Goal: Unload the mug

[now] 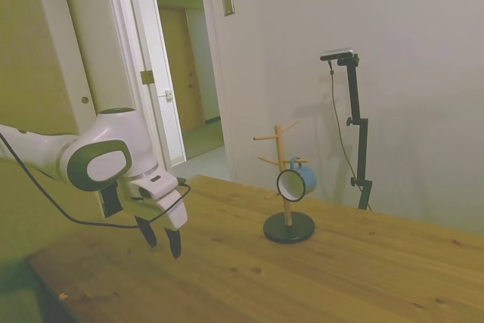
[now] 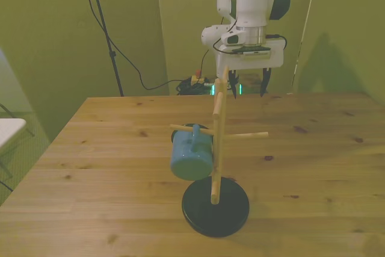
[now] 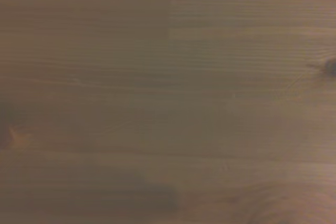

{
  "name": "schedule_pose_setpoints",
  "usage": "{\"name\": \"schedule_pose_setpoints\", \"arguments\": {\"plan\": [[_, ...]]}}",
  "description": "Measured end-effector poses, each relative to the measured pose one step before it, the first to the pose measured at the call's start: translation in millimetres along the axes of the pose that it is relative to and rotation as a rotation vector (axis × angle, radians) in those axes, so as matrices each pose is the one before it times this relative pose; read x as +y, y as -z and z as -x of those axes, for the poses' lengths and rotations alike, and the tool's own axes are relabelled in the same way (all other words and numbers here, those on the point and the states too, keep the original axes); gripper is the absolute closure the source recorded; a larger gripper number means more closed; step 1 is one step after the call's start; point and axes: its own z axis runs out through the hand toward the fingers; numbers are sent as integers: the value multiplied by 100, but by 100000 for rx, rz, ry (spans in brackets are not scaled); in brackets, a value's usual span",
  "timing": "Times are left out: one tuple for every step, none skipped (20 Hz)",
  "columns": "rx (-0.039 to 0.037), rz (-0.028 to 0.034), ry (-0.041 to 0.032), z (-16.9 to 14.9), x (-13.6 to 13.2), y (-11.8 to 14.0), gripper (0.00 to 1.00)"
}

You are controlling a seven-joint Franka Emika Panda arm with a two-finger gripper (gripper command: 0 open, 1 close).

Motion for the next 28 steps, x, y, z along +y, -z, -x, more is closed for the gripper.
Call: {"name": "schedule_pose_setpoints", "arguments": {"plan": [[-119, 131, 9, -5, 3, -74, 0], [-54, 564, 257, 36, 84, -241, 0], [1419, -709, 107, -180, -78, 143, 0], [2417, -2046, -919, -518, -143, 493, 0], [2268, -1829, -1458, -736, -66, 646, 0], [2125, -1493, -1595, -970, -5, 717, 0], [2492, -1177, -1817, -1220, 25, 727, 0], [2082, -760, -1591, -1265, -63, 571, 0], [1864, -1155, -1930, -1469, -121, 501, 0], [2209, -1348, -2121, -1536, -206, 458, 0], [2160, -1091, -2309, -1608, -180, 321, 0], [1641, -683, -2220, -1482, -113, 177, 0], [2265, -554, -2153, -1509, -119, 142, 0], [1648, -348, -1835, -1326, -129, 46, 0], [1750, -564, -1660, -1339, -56, -1, 0], [1496, -793, -1491, -1266, -25, 22, 0], [1419, -686, -1262, -1169, -37, 26, 0], [1823, -796, -1306, -1218, 17, 51, 0], [778, -104, -1046, -930, -23, -65, 0], [-165, 950, -1420, -1199, -464, -1084, 0], [-10, -55, 33, -23, -80, 24, 0], [-61, 69, -21, -41, -26, -68, 0], [184, -48, -236, -143, 61, -114, 0], [462, -239, -415, -245, 106, -141, 0], [1193, -798, -767, -502, 164, -132, 0], [1528, -1055, -860, -596, 147, -118, 0], [1833, -1448, -998, -694, 83, -178, 0], [1803, -1442, -1203, -724, 93, -288, 0]]}}
